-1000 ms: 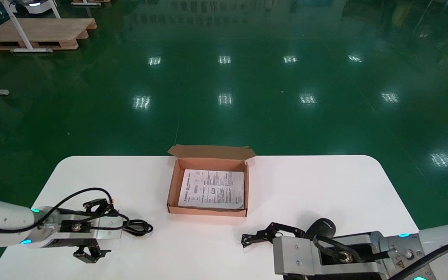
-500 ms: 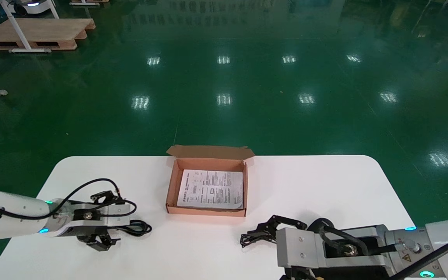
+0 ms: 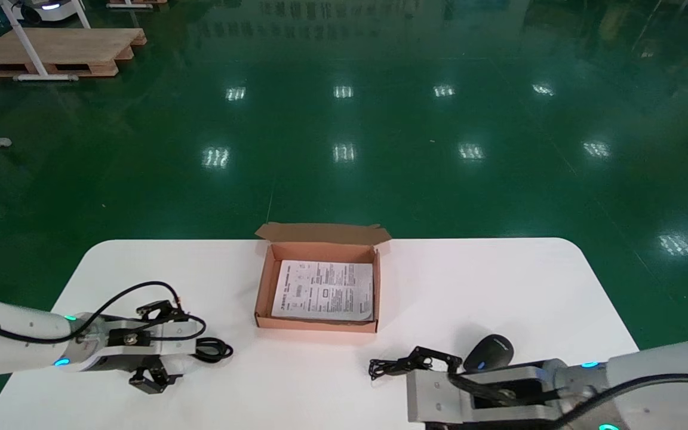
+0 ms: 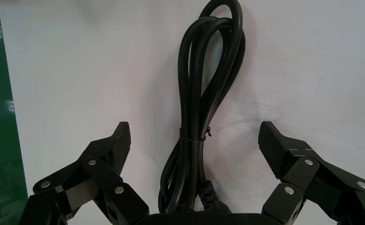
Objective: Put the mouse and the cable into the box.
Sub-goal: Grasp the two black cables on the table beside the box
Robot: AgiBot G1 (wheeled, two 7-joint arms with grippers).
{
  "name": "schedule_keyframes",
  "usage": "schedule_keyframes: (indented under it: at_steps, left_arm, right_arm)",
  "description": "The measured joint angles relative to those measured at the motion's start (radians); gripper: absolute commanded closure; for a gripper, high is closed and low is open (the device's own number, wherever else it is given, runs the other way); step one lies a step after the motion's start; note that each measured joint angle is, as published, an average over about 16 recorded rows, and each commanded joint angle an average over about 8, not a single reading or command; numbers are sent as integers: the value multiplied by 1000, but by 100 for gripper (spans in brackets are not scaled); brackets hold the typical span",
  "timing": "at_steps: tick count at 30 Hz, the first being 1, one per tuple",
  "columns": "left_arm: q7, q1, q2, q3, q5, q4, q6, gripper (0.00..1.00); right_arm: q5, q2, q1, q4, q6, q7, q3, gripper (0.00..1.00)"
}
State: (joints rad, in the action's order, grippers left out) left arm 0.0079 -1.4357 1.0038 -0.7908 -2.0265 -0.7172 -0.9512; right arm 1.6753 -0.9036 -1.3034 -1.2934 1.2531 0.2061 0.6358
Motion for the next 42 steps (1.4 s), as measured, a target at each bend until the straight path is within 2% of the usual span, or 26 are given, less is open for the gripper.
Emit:
schedule_keyframes:
  at_steps: [7,12,18,26,27,34,35,42]
  left_arm:
    - [12,-3,3,2,6,12,1,0]
    - [17,-4,4,2,8,17,1,0]
    - [20,-6,5,3,9,22,2,0]
    - [23,-6,6,3,11,25,2,1]
    - [23,-6,6,3,11,26,2,11]
    - [24,-6,6,3,11,27,2,97]
    - [24,-6,6,3,11,27,2,100]
    - [24,-6,6,3,11,27,2,100]
  right_arm:
    - [220,-116,4,132,-157,20,63,0]
    - [314,-194,-9,253,-246,5,89,0]
    - [360,-263,-34,383,-308,-28,104,0]
    - [367,-308,-64,495,-344,-57,106,0]
    - [367,-311,-66,504,-346,-59,105,7]
    - [365,-319,-77,536,-356,-63,102,94]
    - [365,-319,-78,537,-356,-63,102,100]
    - [364,-318,-77,534,-355,-63,102,100]
